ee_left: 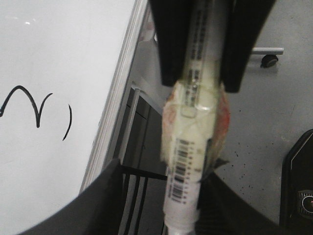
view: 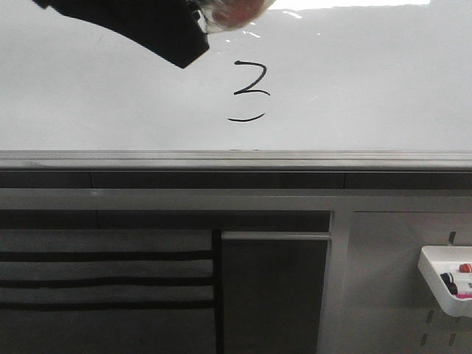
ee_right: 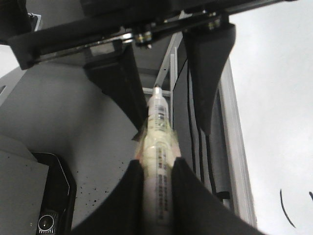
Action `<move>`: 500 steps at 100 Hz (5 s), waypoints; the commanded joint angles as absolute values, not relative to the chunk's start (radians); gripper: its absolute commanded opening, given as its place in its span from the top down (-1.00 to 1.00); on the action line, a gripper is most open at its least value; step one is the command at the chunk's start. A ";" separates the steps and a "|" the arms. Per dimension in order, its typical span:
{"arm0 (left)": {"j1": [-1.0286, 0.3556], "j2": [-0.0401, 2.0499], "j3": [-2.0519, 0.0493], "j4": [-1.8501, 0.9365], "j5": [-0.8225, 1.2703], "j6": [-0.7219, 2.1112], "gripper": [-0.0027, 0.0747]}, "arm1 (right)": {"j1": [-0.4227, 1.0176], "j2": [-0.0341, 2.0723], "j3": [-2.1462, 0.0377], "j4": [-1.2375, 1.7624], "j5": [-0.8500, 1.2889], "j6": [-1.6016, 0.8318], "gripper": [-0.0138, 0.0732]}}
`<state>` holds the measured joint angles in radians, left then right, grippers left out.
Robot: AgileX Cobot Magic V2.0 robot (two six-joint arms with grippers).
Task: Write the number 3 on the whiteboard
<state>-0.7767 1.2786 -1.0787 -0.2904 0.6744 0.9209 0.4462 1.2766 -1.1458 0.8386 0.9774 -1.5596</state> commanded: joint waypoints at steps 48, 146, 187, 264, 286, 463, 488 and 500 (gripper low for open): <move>-0.783 1.255 -1.116 -0.304 0.625 0.915 0.98 | 0.448 1.257 -1.171 0.894 0.906 -1.556 0.27; -0.148 1.469 -1.076 -0.640 0.165 0.542 0.98 | 0.291 1.143 -1.173 0.894 0.700 -1.368 -0.15; -0.148 1.469 -1.076 -0.636 0.172 0.542 0.29 | 0.291 1.143 -1.173 0.894 0.695 -1.368 -0.15; -0.148 0.930 -1.079 -0.323 0.698 0.542 0.12 | 0.291 0.840 -1.173 0.158 1.042 -0.263 -0.14; -0.148 0.692 -1.061 -0.329 0.801 0.432 0.12 | 0.291 0.778 -1.147 0.015 1.161 0.013 0.16; -0.076 -0.036 -0.007 -0.178 -0.070 0.284 0.98 | 0.291 0.503 -0.541 0.020 0.773 0.099 0.85; -0.076 -0.036 0.009 -0.178 -0.015 0.284 0.98 | 0.291 0.505 -0.541 0.020 0.773 0.099 0.85; -0.076 -0.036 0.009 -0.178 -0.015 0.284 0.98 | 0.291 0.505 -0.541 0.020 0.773 0.099 0.85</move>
